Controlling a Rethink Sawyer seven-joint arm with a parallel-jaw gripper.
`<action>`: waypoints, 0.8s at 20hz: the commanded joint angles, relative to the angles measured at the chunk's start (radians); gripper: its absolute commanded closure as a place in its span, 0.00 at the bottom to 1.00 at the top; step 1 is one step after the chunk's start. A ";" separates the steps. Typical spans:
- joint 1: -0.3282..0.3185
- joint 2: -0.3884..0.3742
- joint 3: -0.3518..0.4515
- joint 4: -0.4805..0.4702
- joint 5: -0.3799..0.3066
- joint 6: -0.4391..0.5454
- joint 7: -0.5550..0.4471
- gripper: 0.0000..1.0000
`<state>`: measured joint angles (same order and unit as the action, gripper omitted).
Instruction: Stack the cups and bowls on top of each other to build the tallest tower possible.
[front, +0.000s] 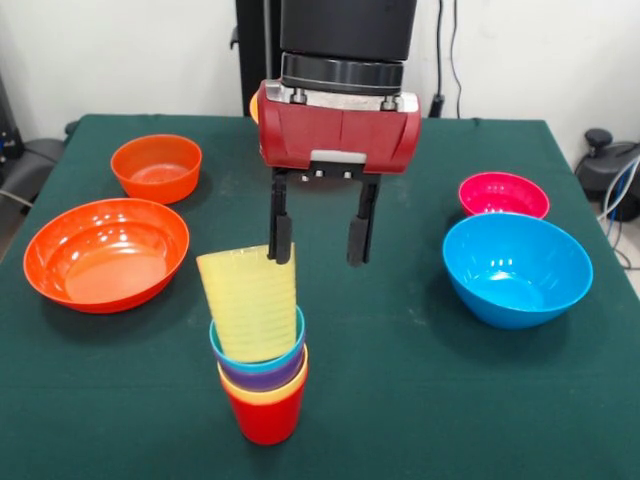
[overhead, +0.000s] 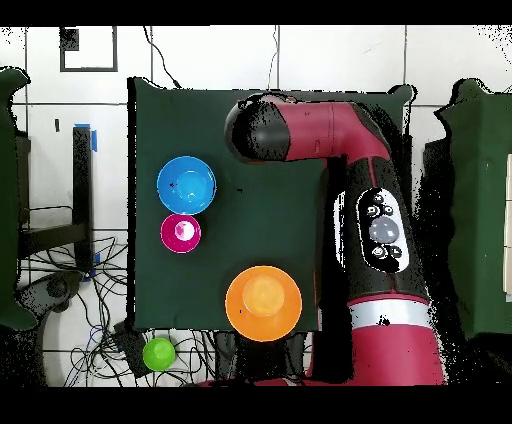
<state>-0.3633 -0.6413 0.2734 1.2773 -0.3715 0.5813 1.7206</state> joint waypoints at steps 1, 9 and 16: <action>0.003 0.024 0.030 0.064 0.003 0.164 -0.058 0.00; -0.001 0.008 0.025 0.089 0.003 0.175 -0.066 0.00; -0.002 0.001 0.021 0.101 0.012 0.193 -0.058 0.00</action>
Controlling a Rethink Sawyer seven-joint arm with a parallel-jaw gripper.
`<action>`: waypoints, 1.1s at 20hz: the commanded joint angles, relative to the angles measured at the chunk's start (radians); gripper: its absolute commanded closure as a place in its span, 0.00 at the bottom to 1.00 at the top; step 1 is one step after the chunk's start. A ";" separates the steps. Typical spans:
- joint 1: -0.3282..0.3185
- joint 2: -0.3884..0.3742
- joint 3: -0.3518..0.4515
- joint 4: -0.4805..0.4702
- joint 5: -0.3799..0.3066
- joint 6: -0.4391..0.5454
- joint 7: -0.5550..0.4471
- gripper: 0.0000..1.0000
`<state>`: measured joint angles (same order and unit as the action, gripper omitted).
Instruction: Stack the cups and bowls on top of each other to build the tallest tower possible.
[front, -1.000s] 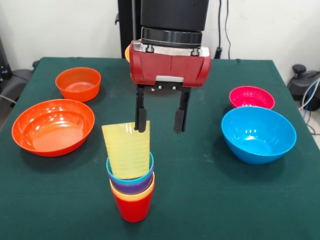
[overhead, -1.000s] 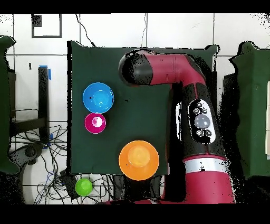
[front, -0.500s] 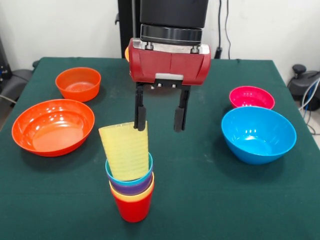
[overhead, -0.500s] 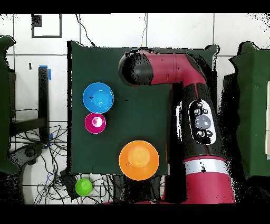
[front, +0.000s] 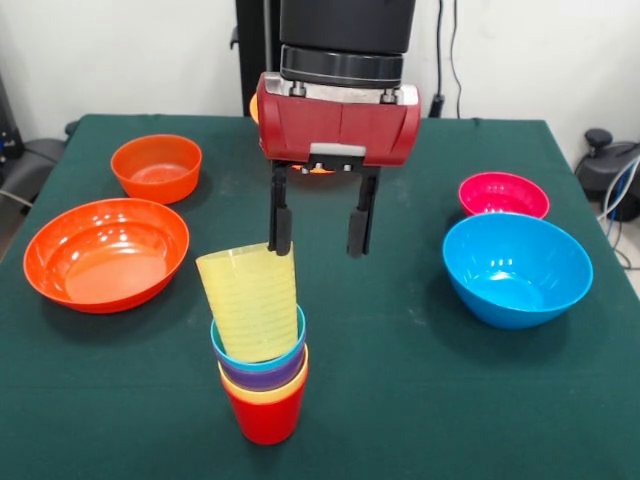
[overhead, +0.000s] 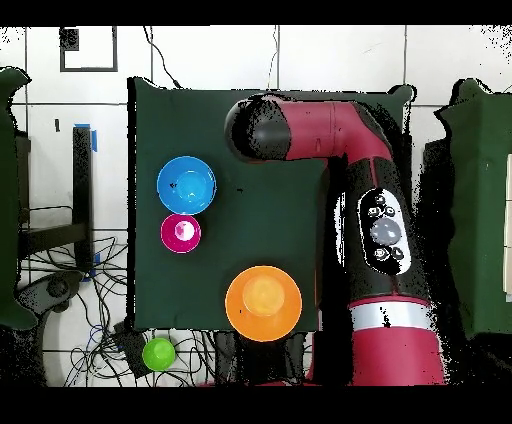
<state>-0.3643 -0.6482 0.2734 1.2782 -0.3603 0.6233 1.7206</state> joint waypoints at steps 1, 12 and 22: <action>0.000 0.003 0.017 0.101 -0.001 0.157 -0.056 0.00; -0.004 -0.018 0.007 0.123 -0.015 0.169 -0.049 0.00; -0.034 -0.012 0.021 0.134 -0.026 0.142 -0.083 0.00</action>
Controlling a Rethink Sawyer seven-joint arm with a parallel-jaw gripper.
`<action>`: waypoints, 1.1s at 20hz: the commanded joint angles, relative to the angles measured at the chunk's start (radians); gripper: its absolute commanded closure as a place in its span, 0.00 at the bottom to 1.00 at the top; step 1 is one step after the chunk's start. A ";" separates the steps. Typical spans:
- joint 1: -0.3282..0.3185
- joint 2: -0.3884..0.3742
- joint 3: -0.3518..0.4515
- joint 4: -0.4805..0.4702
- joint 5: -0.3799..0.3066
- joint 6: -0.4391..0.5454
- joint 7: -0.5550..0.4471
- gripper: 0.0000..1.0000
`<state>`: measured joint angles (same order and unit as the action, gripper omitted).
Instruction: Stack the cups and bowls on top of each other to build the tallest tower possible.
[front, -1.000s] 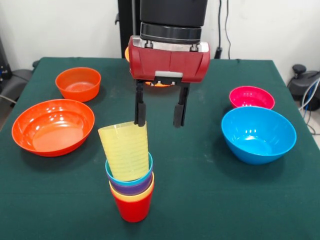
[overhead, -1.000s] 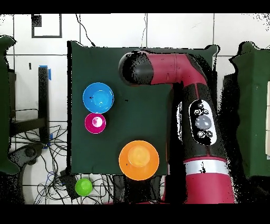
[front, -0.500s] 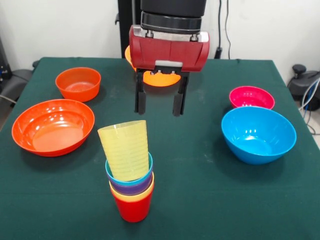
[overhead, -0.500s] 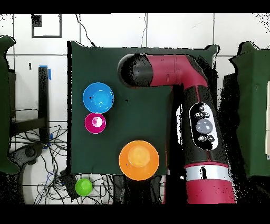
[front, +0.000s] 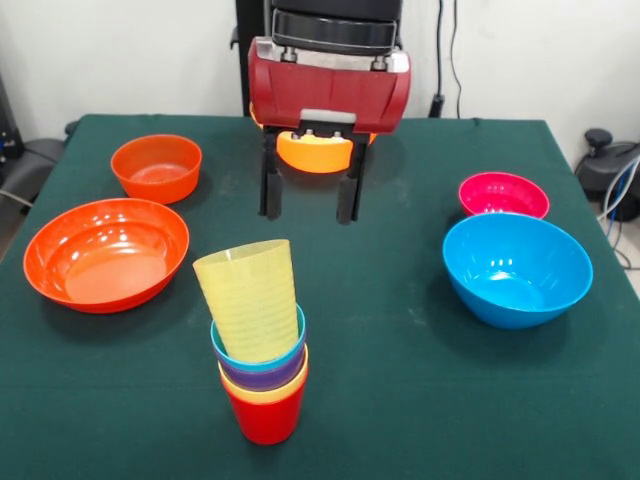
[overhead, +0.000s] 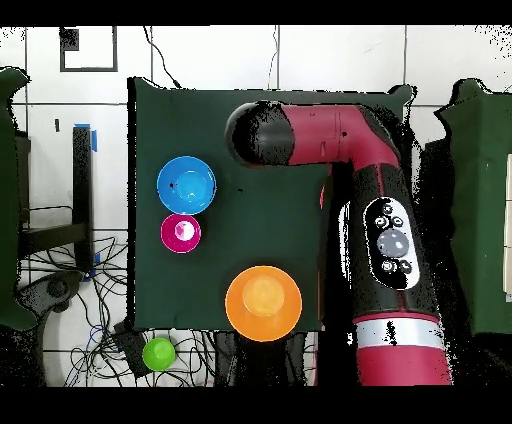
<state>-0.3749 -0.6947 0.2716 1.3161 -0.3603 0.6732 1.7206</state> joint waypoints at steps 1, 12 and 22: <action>-0.026 0.036 0.024 0.097 -0.027 0.089 -0.085 0.00; -0.051 0.048 0.035 0.128 -0.038 0.051 -0.080 0.00; -0.030 0.065 0.030 0.100 -0.028 0.066 -0.039 0.00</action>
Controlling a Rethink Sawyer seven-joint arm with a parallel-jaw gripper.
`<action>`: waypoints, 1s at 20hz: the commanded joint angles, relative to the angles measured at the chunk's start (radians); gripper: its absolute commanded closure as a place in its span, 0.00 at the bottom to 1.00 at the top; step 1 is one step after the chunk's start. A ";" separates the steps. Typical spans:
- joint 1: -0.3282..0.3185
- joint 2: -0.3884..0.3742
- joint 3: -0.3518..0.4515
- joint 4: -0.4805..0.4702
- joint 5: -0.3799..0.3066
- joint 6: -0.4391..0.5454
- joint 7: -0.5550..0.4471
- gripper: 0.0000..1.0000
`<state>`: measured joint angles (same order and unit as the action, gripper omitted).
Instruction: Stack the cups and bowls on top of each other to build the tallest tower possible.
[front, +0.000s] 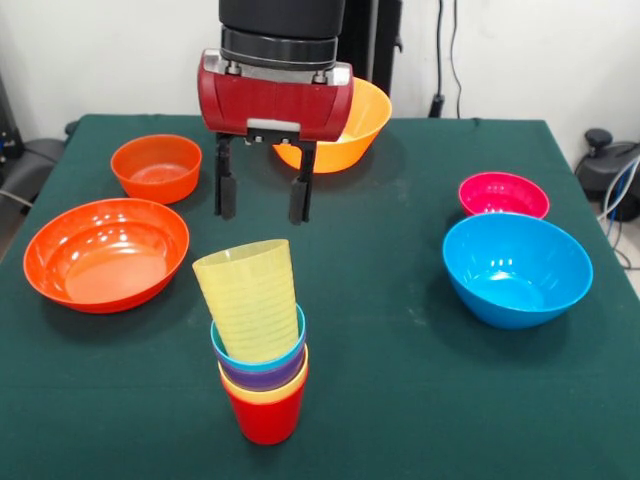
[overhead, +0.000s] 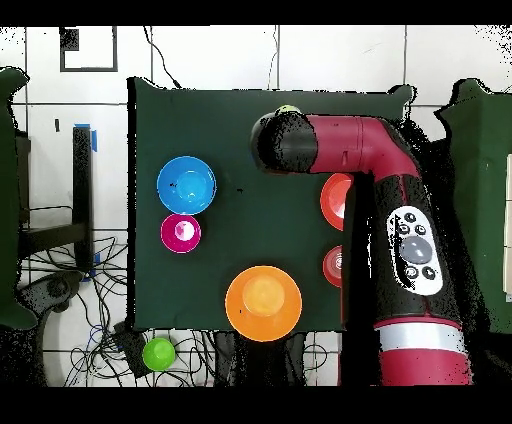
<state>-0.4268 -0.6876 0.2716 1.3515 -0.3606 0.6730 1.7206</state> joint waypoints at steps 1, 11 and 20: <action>0.021 0.060 0.030 0.063 -0.029 0.064 -0.041 0.00; 0.010 0.060 0.043 0.085 -0.022 0.010 -0.028 0.00; 0.008 0.074 0.047 0.093 -0.025 -0.034 -0.011 0.00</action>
<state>-0.4264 -0.6845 0.2716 1.3582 -0.3606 0.6651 1.7206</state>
